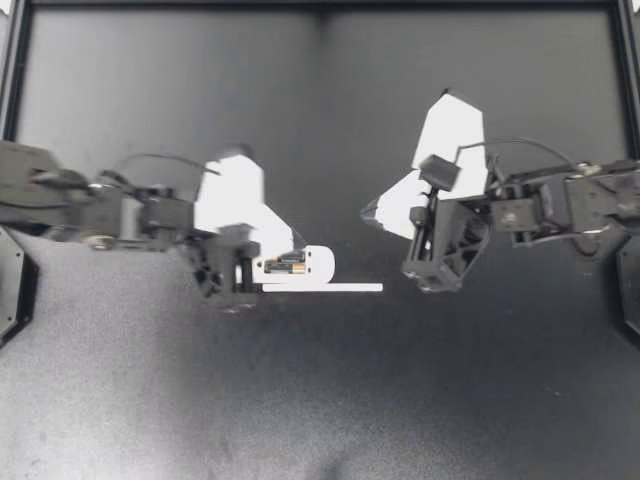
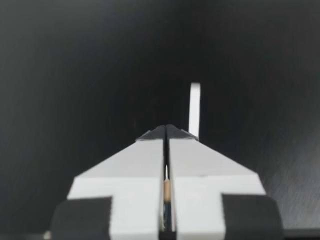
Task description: Place the battery into the slot of the remote controller.
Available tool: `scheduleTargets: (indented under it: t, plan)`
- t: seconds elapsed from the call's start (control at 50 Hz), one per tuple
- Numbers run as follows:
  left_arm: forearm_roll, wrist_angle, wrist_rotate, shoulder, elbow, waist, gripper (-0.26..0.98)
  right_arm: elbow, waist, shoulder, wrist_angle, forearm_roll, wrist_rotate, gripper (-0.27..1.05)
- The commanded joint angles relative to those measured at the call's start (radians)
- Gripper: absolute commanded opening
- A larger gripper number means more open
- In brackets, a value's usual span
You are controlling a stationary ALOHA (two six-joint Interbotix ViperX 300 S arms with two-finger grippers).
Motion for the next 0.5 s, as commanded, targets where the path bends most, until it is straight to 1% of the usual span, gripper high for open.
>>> scheduleTargets:
  t: [0.0, 0.2, 0.48]
  plan:
    - [-0.002, -0.075, 0.002, -0.078, 0.018, -0.003, -0.24, -0.009, -0.002, -0.046, -0.02, -0.051, -0.002, -0.16]
    - [-0.003, -0.193, -0.011, -0.17, 0.074, -0.003, -0.24, 0.005, -0.002, -0.083, -0.037, -0.089, -0.002, -0.16]
    - [-0.003, -0.276, -0.08, -0.19, 0.127, -0.005, -0.24, 0.032, -0.002, -0.086, -0.126, -0.098, -0.002, -0.16]
